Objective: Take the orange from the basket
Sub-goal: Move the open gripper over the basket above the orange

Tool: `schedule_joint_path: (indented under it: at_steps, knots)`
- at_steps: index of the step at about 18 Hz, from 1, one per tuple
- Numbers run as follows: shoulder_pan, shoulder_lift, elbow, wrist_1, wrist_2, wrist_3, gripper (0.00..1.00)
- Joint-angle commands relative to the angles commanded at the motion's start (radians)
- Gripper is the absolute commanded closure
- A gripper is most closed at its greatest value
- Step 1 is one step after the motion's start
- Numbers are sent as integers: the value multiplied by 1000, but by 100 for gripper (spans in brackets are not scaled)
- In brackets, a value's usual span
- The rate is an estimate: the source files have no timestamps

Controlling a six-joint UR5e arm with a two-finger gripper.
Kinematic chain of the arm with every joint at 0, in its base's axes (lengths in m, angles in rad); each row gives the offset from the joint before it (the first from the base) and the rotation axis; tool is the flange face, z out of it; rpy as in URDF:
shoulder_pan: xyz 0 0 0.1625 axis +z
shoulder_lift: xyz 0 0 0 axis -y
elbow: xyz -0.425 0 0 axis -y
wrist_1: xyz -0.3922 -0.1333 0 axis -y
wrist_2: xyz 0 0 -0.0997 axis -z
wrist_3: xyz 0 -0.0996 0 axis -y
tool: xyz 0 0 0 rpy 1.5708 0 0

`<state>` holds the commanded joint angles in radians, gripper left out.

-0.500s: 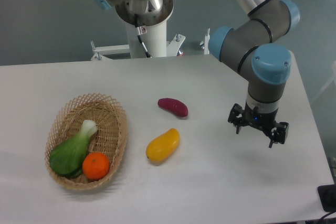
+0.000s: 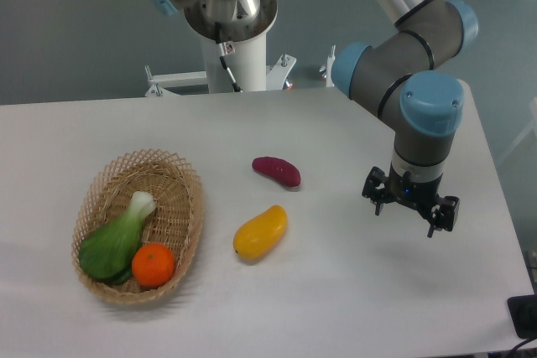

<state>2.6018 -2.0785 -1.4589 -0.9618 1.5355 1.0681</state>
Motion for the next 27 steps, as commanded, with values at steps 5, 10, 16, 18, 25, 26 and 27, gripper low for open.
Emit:
schedule_joint_path:
  at_steps: [5, 10, 16, 18, 25, 26, 27]
  knots:
    - [-83, -35, 29, 0, -6, -213, 0]
    - [-147, -65, 77, -2, -32, -379, 0]
    - [-222, -14, 19, -15, -25, -593, 0]
    - [-258, -6, 6, -15, -29, -678, 0]
    - [-406, -8, 0, -15, -35, -856, 0]
    - [-439, -8, -3, -17, -35, -916, 0]
    - [-460, -8, -1, -24, -35, -957, 0]
